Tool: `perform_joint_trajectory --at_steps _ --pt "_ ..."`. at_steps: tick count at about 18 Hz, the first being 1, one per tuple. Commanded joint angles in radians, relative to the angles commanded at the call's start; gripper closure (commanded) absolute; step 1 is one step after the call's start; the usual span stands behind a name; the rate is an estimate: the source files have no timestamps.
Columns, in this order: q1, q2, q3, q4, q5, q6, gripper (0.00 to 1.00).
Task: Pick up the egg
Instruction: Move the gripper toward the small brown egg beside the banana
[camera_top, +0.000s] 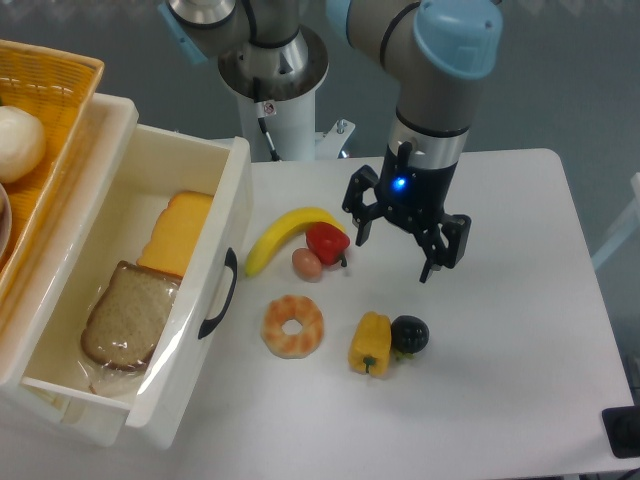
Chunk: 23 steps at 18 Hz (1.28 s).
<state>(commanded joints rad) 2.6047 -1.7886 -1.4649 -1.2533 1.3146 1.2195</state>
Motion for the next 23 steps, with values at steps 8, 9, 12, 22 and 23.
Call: perform_joint_trajectory --at_steps 8,9,12,22,23 --pt "-0.014 0.018 -0.025 0.005 0.003 -0.009 0.0" --pt "-0.014 0.018 -0.028 0.005 0.003 -0.009 0.0" --pt "-0.017 0.017 -0.04 0.009 0.005 -0.014 0.0" --pt "-0.054 0.032 -0.146 0.038 0.008 -0.031 0.0" --pt "-0.054 0.031 -0.149 0.037 0.017 -0.025 0.0"
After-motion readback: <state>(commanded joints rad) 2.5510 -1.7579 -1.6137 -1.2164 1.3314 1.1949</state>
